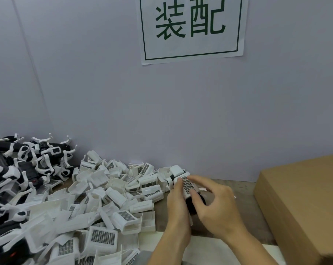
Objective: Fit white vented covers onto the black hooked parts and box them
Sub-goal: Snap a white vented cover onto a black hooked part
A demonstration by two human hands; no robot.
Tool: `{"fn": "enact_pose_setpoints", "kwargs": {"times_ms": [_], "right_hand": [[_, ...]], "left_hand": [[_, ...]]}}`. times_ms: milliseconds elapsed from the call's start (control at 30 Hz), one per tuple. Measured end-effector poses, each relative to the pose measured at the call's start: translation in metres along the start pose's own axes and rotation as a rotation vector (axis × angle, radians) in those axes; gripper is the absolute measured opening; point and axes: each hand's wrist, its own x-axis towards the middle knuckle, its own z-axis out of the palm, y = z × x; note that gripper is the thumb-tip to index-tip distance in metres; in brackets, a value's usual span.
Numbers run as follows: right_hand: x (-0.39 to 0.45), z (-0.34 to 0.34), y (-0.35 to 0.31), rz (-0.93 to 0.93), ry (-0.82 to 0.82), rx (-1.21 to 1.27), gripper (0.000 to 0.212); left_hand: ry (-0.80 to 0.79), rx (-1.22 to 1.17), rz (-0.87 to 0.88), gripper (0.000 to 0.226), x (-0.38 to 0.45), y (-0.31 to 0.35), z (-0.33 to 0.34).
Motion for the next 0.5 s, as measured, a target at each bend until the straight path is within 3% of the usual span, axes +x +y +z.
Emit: {"fn": "enact_pose_setpoints", "kwargs": {"times_ms": [100, 267, 367, 500], "right_hand": [[0.003, 0.000, 0.005, 0.128, 0.140, 0.029, 0.022], [0.001, 0.001, 0.015, 0.540, 0.005, 0.325, 0.011], [0.001, -0.002, 0.016, 0.625, -0.009, 0.523, 0.017], [0.001, -0.001, 0.016, 0.716, -0.005, 0.598, 0.027]], "left_hand": [[-0.028, -0.001, 0.006, 0.036, -0.001, 0.001, 0.001], [-0.113, 0.118, 0.085, 0.031, -0.003, -0.006, 0.000], [-0.123, 0.130, 0.123, 0.028, -0.005, -0.007, 0.001], [-0.180, 0.201, 0.188, 0.026, -0.006, -0.009, 0.001]]}}
